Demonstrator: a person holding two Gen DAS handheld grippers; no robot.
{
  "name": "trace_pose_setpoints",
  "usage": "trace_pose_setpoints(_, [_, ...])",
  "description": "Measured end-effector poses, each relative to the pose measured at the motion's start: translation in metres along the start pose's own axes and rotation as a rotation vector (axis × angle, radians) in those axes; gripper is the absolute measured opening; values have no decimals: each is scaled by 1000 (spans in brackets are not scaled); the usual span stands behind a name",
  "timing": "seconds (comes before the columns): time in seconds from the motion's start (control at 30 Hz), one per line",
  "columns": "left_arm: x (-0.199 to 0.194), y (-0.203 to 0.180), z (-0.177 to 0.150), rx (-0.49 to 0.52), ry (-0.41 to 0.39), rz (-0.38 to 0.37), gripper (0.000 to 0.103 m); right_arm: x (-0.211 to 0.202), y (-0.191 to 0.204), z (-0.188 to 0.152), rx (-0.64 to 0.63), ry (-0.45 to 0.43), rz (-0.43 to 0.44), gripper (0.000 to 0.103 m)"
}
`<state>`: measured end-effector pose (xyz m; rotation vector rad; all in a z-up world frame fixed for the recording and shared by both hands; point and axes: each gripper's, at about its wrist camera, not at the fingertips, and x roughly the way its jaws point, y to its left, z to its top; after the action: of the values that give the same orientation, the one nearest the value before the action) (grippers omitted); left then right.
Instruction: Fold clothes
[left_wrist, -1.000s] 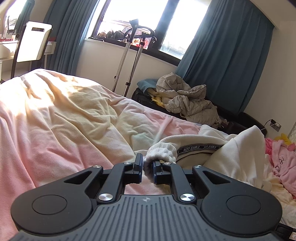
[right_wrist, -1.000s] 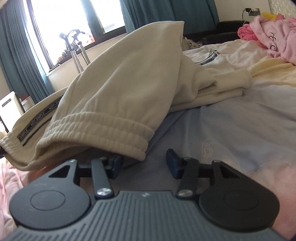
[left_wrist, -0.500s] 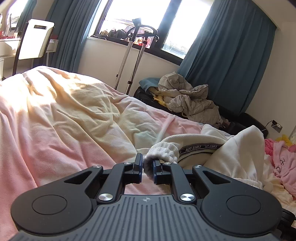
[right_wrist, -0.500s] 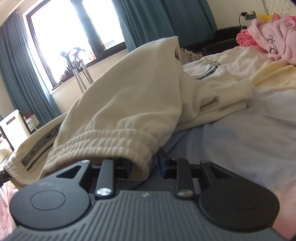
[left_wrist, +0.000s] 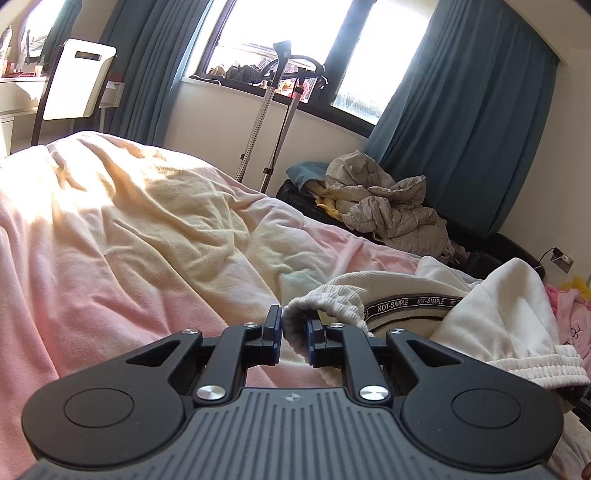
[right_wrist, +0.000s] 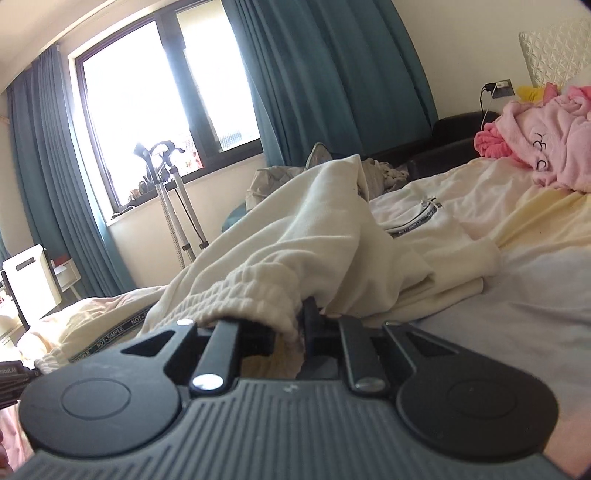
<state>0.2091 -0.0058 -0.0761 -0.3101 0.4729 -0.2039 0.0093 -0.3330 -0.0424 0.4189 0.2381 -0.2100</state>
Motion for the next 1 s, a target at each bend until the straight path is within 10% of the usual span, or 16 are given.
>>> trace_pose_setpoints(0.5, [-35,-13,137,-145,-132,-101,7,-196,28,8,-69,-15,188,11])
trace_pose_setpoints(1.0, [-98,135,281,-26,-284,184,7,-293,227,-62,-214,-5,691,14])
